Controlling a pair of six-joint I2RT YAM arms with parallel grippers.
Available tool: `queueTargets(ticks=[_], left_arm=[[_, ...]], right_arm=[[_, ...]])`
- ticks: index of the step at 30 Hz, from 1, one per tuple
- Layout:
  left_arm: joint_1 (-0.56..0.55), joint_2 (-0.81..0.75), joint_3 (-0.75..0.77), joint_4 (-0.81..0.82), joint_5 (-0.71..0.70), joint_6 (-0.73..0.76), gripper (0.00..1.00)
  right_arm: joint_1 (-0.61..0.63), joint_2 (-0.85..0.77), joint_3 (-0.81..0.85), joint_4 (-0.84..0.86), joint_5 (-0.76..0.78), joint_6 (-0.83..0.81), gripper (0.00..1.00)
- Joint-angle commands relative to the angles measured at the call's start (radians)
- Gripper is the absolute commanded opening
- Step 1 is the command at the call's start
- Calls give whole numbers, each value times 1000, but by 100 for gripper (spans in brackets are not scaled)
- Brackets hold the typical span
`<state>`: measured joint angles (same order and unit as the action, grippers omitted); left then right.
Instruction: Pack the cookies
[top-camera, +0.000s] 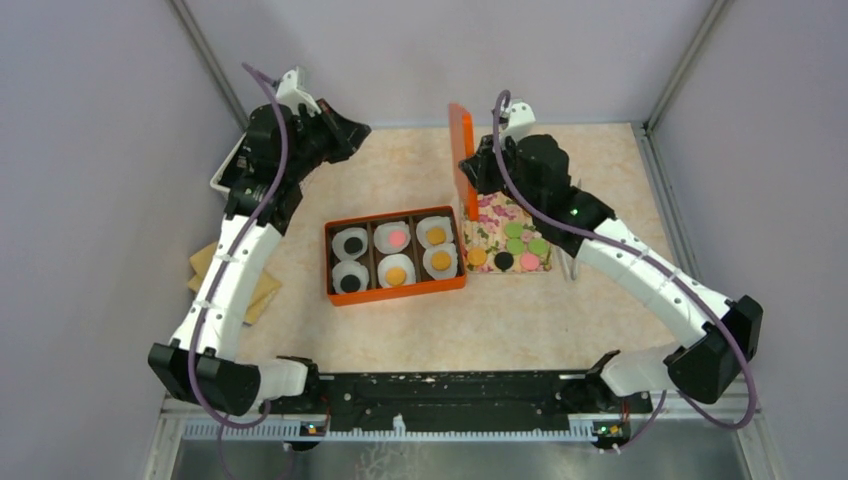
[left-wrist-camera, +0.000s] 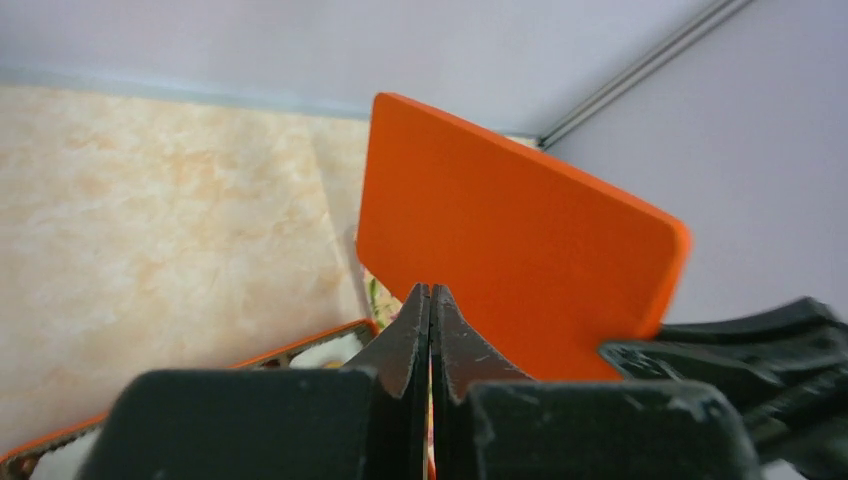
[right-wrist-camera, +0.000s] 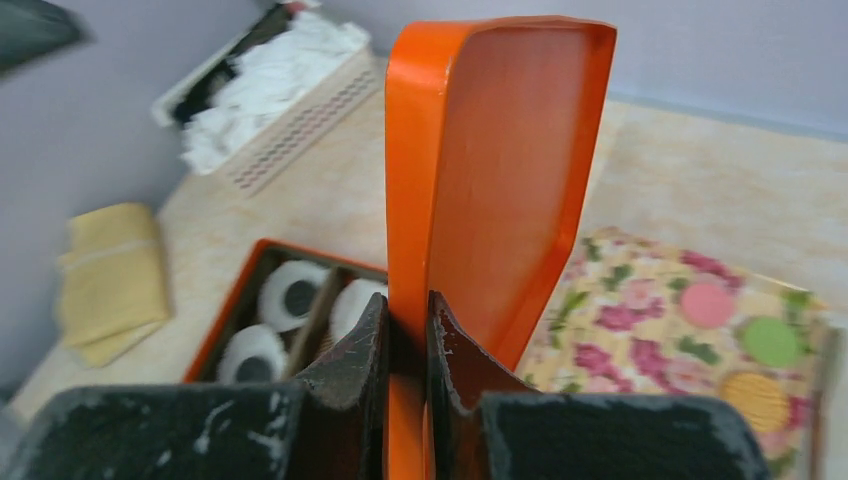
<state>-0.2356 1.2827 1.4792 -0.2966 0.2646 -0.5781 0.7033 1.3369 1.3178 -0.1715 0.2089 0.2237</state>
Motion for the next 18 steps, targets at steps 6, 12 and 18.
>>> queueTargets(ticks=[6, 12, 18], left_arm=[[-2, -34, -125, 15, -104, 67, 2], [-2, -94, -185, 49, -145, 103, 3], [-3, -143, -226, 39, -232, 136, 3]], right_arm=[[-136, -137, -115, 379, -505, 349, 0], [-259, -97, -278, 708, -722, 672, 0], [-315, 68, -381, 1140, -921, 998, 0]])
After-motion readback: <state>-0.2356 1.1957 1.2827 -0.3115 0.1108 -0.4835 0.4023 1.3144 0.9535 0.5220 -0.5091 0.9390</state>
